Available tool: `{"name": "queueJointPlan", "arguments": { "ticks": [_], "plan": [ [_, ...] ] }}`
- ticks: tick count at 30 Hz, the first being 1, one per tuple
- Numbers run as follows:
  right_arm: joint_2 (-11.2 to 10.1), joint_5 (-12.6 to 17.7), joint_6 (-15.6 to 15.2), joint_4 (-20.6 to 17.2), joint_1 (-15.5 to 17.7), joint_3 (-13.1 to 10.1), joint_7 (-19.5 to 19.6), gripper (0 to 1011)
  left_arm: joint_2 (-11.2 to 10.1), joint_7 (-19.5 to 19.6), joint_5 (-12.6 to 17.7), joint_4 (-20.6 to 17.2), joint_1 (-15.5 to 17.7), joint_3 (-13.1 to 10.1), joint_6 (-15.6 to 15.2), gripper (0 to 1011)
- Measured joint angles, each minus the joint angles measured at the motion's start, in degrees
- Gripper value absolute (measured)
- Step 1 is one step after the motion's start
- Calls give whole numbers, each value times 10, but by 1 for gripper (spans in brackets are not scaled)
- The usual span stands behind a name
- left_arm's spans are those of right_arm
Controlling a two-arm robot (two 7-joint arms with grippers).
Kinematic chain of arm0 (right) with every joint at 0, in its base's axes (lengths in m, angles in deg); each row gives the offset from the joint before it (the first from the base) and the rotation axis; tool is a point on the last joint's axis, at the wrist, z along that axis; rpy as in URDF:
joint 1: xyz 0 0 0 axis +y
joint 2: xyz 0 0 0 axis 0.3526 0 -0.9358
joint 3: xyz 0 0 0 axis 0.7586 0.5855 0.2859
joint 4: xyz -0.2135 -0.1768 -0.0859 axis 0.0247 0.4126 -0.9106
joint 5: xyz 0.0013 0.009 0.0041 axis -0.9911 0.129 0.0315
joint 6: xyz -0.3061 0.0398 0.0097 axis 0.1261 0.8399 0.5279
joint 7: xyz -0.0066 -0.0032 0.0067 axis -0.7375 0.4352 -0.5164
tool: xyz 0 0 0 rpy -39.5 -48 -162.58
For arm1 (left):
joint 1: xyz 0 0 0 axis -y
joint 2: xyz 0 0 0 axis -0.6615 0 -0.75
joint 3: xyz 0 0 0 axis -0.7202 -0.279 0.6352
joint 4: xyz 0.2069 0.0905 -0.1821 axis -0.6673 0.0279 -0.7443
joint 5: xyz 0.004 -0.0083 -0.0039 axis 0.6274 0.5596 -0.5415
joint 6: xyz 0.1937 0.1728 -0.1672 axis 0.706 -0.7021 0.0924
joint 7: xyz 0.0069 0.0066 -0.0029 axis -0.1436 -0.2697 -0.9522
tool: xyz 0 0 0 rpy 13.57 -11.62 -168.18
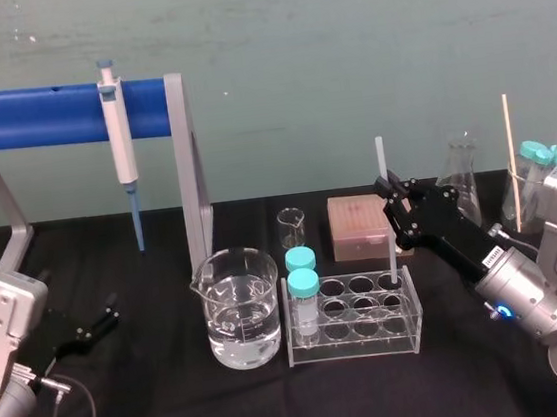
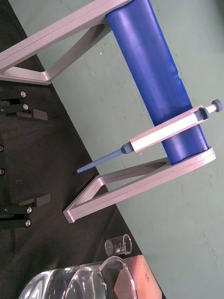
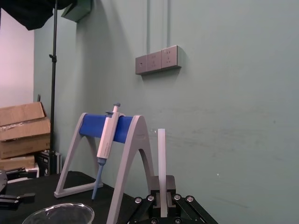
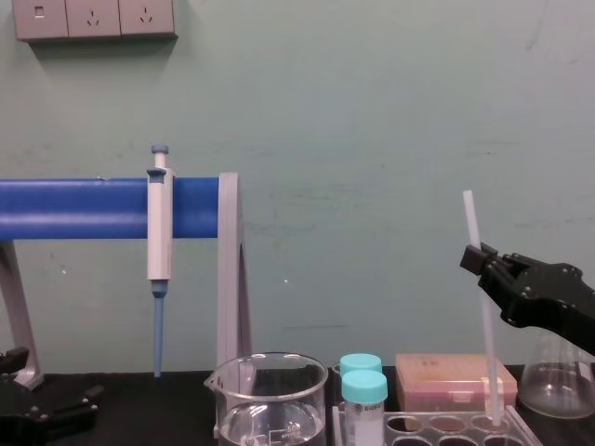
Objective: Pick up the stirring rod with one hand, then place it down.
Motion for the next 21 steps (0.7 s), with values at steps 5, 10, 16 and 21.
{"name": "queueJointPlan", "arguments": {
  "ticks": [5,10,16,21],
  "plan": [
    [3,6,-4,18,-8,0,-8,70,0,0,0,0,0,0,0,1000],
    [5,11,-10,33,-14,0,-14,70,0,0,0,0,0,0,0,1000],
    [7,17,-25,51,-21,3,-22,70,0,0,0,0,0,0,0,1000],
    [7,17,-33,60,-24,5,-24,70,0,0,0,0,0,0,0,1000]
  ]
}}
